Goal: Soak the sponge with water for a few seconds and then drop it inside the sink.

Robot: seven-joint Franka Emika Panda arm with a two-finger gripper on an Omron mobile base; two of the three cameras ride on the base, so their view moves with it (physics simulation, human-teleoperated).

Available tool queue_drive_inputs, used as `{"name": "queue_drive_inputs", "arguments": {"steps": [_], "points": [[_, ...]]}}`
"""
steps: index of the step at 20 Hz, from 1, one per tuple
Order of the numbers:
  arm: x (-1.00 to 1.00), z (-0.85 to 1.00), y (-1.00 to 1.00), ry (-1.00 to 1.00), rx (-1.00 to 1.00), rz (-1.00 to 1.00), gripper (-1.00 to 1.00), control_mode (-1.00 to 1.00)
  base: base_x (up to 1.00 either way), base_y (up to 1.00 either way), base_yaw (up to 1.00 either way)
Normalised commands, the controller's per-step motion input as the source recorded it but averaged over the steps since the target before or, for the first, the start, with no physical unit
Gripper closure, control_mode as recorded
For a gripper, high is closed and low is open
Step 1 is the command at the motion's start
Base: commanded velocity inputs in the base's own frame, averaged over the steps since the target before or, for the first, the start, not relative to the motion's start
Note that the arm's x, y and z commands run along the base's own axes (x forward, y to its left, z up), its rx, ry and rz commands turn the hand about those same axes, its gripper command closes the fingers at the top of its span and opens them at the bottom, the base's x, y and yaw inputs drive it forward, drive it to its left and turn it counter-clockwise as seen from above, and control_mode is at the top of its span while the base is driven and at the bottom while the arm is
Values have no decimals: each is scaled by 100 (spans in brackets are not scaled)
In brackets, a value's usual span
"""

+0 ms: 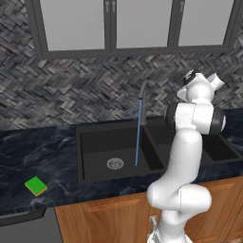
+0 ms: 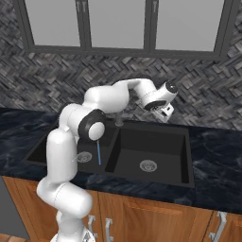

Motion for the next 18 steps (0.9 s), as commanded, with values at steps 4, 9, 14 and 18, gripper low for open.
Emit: {"name": "queue_drive_inputs", "arguments": {"steps": [4,9,14,18], "points": [[-60,0,11,10,0,3,-100,-100,0,0,0],[-36,-1,28,22,-2,2,-100,-100,0,0,0],[-26,-7,32,4,-2,4,-100,-100,0,0,0],[-19,0,24,-3,0,6,-100,-100,0,0,0]]}}
